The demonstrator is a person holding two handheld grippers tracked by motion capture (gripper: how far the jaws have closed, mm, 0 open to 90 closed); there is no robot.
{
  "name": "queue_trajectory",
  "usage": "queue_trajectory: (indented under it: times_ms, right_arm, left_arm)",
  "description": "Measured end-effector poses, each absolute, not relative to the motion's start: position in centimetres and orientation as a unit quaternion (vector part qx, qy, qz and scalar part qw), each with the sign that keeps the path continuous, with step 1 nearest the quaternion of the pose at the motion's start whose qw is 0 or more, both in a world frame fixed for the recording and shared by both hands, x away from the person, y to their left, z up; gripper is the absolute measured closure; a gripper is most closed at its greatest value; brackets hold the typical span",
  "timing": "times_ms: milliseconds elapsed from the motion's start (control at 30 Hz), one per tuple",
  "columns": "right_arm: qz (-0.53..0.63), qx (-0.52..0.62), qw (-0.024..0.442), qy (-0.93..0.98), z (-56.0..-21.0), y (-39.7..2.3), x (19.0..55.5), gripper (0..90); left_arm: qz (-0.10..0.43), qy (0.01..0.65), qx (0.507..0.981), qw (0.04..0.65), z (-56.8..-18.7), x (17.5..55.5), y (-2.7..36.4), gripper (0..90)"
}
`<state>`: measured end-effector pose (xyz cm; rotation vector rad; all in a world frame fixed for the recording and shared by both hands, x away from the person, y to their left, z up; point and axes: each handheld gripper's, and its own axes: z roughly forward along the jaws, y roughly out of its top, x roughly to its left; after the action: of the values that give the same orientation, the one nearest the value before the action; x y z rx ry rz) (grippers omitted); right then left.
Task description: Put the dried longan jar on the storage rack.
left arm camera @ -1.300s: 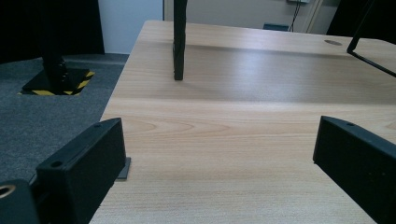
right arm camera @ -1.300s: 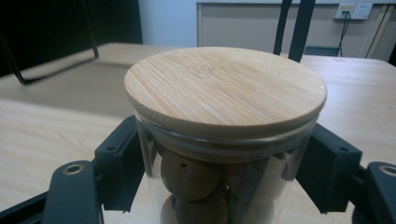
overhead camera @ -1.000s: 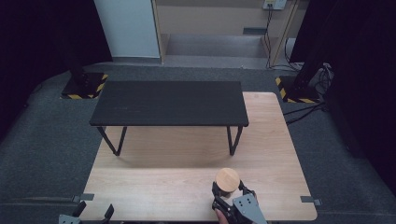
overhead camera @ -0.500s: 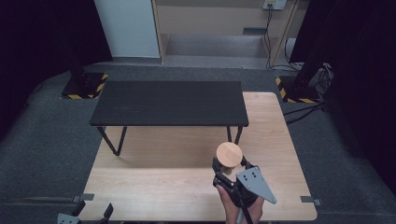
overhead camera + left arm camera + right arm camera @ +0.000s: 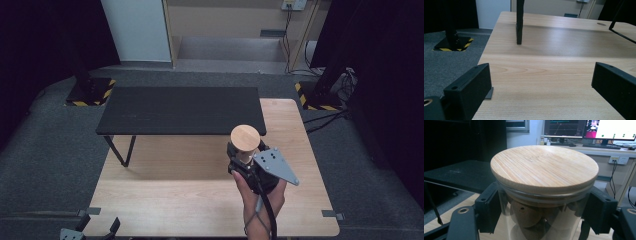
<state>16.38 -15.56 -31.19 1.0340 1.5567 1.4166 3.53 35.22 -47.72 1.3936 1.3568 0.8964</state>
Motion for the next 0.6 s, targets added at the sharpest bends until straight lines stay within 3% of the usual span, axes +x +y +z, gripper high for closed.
queue_trajectory:
  times_ms: [600]
  right_arm:
    - [0.548, 0.407, 0.378, 0.626, -28.2, -15.0, 22.3, 25.9]
  left_arm:
    - [0.365, 0.561, 0.569, 0.478, -47.8, 4.0, 35.5, 1.3]
